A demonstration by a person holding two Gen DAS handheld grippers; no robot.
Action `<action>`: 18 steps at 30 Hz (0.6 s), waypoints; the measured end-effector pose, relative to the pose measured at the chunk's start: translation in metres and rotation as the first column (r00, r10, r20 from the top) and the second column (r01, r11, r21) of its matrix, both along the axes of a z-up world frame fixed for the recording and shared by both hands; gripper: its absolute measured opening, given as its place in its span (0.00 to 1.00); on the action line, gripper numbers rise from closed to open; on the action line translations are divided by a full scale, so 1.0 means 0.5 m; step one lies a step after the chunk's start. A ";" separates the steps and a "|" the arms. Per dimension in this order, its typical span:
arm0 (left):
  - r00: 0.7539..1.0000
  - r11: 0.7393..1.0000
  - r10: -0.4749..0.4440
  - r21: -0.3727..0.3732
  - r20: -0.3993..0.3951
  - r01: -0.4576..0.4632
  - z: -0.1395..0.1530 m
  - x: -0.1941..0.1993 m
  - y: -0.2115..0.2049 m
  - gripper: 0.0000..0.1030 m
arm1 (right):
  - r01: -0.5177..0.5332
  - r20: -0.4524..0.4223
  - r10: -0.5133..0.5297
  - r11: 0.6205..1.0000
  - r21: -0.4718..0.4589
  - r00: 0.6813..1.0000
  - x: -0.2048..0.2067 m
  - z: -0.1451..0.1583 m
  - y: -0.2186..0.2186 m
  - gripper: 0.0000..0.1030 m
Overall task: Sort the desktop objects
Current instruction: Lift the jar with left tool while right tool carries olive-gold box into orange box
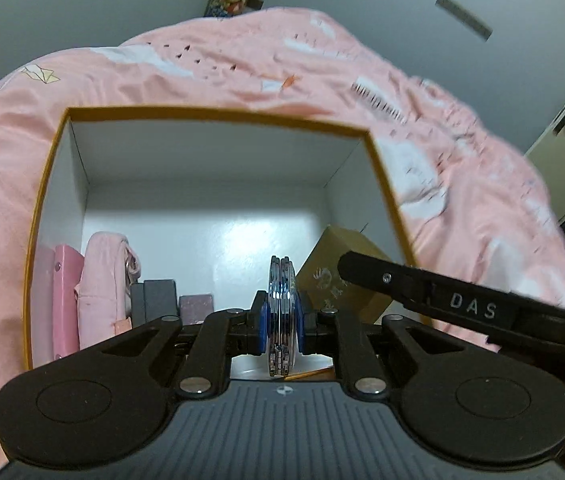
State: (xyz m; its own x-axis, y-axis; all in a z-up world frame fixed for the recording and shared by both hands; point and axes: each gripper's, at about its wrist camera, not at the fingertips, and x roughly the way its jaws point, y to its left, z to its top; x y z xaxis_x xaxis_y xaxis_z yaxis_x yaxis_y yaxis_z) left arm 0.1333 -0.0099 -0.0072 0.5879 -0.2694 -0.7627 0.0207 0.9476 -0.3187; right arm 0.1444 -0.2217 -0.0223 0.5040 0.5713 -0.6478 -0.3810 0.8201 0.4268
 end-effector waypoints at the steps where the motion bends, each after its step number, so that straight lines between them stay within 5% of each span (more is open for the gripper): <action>1: 1.000 1.000 -0.001 0.028 -0.008 0.001 -0.007 0.003 -0.007 0.14 | -0.003 -0.007 0.003 1.000 -0.012 1.000 0.005 -0.007 0.005 0.46; 12: 0.998 0.981 -0.020 0.192 -0.058 0.031 -0.050 0.009 -0.035 0.14 | -0.059 -0.079 0.053 0.995 -0.076 0.995 0.022 -0.068 0.051 0.46; 18: 0.995 0.977 -0.027 0.210 -0.092 0.046 -0.071 0.011 -0.038 0.14 | -0.071 -0.095 0.062 0.993 -0.098 0.994 0.022 -0.082 0.060 0.46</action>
State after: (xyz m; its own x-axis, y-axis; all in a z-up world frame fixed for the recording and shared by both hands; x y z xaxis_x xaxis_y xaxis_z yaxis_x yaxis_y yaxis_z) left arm 0.1387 -0.0292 -0.0426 0.5086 -0.1163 -0.8531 0.0374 0.9929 -0.1130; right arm 0.1552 -0.1919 -0.0634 0.4026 0.5308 -0.7458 -0.3993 0.8350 0.3787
